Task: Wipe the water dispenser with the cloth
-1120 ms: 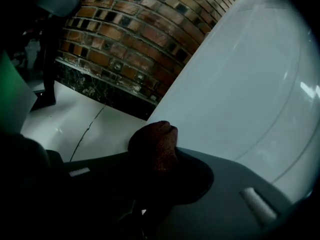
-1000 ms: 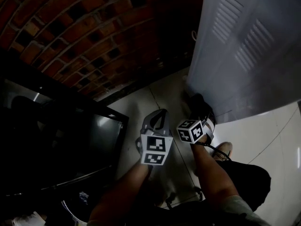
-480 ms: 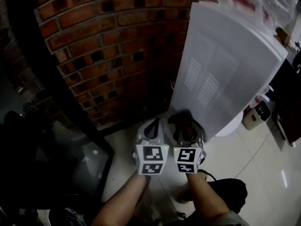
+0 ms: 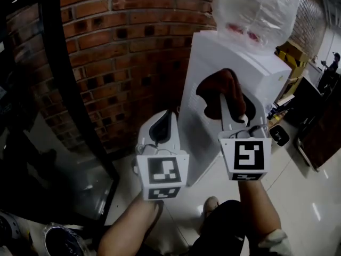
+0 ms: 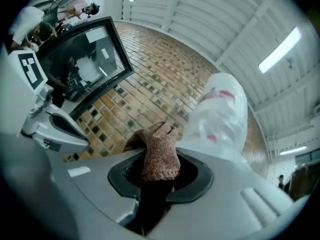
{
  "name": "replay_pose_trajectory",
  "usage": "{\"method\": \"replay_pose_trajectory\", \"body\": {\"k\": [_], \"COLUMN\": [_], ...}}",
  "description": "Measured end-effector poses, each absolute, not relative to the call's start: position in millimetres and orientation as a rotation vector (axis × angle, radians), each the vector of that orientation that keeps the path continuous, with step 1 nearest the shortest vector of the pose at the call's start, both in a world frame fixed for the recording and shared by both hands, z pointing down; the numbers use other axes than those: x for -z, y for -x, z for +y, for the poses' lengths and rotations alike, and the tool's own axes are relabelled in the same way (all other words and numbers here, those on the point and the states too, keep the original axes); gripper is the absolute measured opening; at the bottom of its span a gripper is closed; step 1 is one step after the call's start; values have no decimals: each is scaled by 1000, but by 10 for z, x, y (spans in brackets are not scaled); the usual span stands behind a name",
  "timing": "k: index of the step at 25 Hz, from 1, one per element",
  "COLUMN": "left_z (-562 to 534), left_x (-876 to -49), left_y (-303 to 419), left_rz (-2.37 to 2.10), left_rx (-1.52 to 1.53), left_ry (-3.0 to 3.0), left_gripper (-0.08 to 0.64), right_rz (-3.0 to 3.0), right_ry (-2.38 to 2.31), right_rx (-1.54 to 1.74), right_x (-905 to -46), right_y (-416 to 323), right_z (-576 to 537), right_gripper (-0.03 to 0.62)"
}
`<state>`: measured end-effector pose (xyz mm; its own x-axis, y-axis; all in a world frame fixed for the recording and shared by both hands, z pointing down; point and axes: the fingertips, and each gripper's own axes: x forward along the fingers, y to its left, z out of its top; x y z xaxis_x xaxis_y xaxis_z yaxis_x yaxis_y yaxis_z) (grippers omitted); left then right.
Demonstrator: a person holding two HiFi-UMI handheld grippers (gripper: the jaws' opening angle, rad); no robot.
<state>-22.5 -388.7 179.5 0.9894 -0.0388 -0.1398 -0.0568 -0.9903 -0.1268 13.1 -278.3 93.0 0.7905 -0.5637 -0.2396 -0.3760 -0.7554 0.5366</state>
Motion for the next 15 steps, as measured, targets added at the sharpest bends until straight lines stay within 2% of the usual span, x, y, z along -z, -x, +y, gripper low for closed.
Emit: {"method": "replay_pose_trajectory", "body": {"k": [6, 11, 15], "left_z": [-3495, -3249, -3194], "left_x": [-1054, -748, -979], "left_y": [273, 254, 244], "left_rz": [-22, -58, -54], "left_rx": [-265, -286, -224], "left_ry": [2940, 2890, 2900], "left_gripper": [0, 0, 0], "right_rz": [-537, -532, -542], "right_ry": [-2439, -2381, -2342], "right_rx": [615, 567, 585], "right_x": [20, 53, -141], "right_y": [-283, -360, -269], "right_z": [-2439, -2393, -2385], "right_gripper": [104, 104, 101]}}
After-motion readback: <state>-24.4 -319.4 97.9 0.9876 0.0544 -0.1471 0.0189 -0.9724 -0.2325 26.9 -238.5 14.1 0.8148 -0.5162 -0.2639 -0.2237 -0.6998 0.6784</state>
